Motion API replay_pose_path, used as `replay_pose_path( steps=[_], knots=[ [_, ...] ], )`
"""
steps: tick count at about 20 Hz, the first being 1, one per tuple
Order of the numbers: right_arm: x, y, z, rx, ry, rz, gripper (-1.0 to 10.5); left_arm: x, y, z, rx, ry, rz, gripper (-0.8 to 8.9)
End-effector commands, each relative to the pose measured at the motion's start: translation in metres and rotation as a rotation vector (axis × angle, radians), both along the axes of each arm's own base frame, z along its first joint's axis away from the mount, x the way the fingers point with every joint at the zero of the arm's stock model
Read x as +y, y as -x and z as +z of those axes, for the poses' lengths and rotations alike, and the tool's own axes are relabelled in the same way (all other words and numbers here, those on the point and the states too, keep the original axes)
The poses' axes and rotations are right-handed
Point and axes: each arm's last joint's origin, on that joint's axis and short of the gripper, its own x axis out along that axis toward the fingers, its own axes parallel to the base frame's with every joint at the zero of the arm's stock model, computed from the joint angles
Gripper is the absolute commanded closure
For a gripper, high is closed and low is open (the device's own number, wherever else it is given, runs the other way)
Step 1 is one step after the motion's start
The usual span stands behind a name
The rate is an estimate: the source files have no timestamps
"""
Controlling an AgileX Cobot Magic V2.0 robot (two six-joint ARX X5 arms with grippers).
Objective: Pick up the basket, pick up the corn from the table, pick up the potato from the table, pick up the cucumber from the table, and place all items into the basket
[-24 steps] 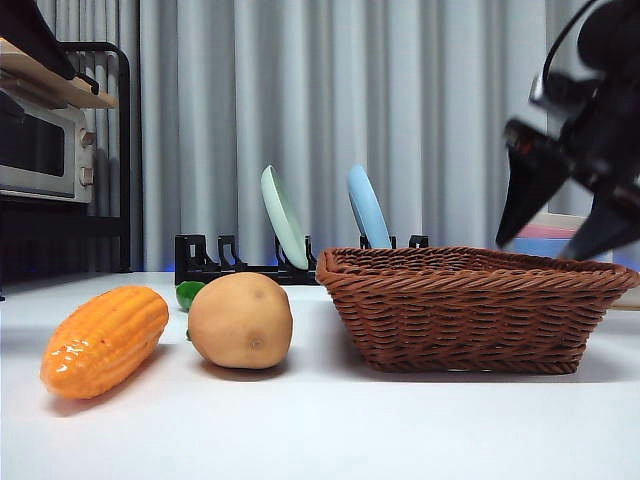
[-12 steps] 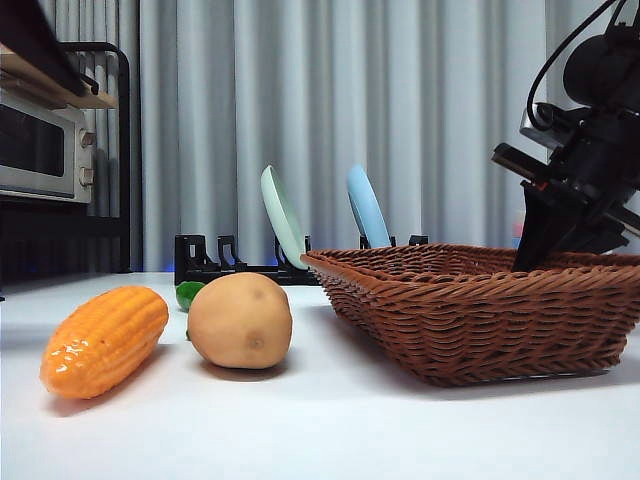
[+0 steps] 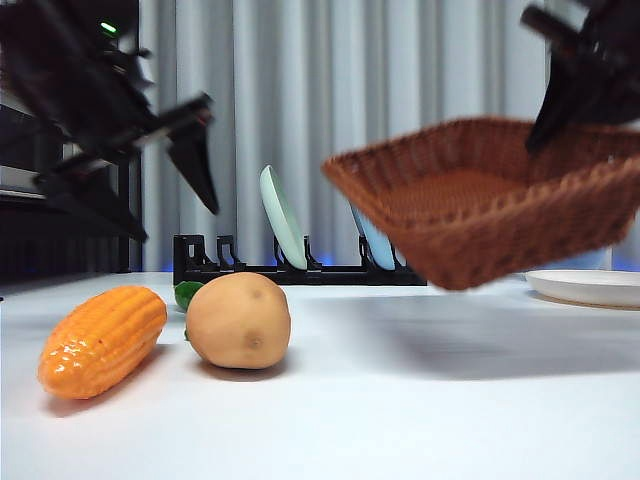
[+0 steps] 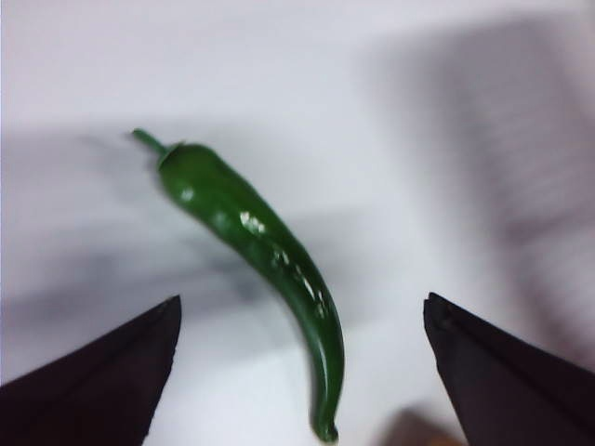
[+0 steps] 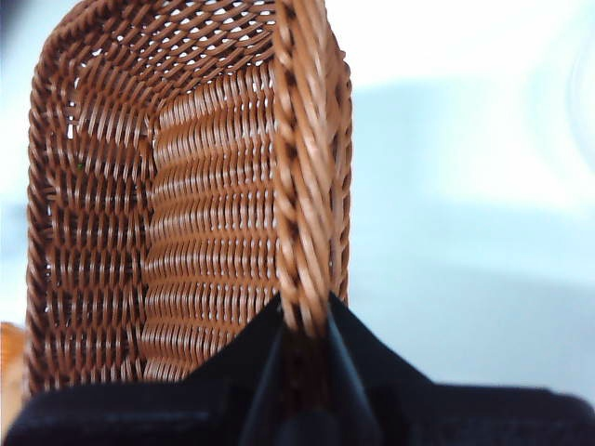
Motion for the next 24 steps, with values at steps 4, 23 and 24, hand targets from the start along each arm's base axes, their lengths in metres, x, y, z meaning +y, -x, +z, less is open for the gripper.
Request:
replay_pose_path(
  steps=[4,23,24],
  knots=[
    [-0.004,0.031,0.036,-0.115,-0.039,-0.014,9.6,-0.024,-0.041,-0.022,0.108,-0.092,0.018,3.74],
    [-0.007,0.058,0.055,-0.170,-0.059,-0.024,9.6,-0.030,-0.059,-0.069,0.193,-0.158,0.025,5.06],
    [-0.007,0.058,0.054,-0.164,-0.058,-0.024,9.6,-0.030,-0.060,-0.071,0.199,-0.160,0.025,5.06]
  ],
)
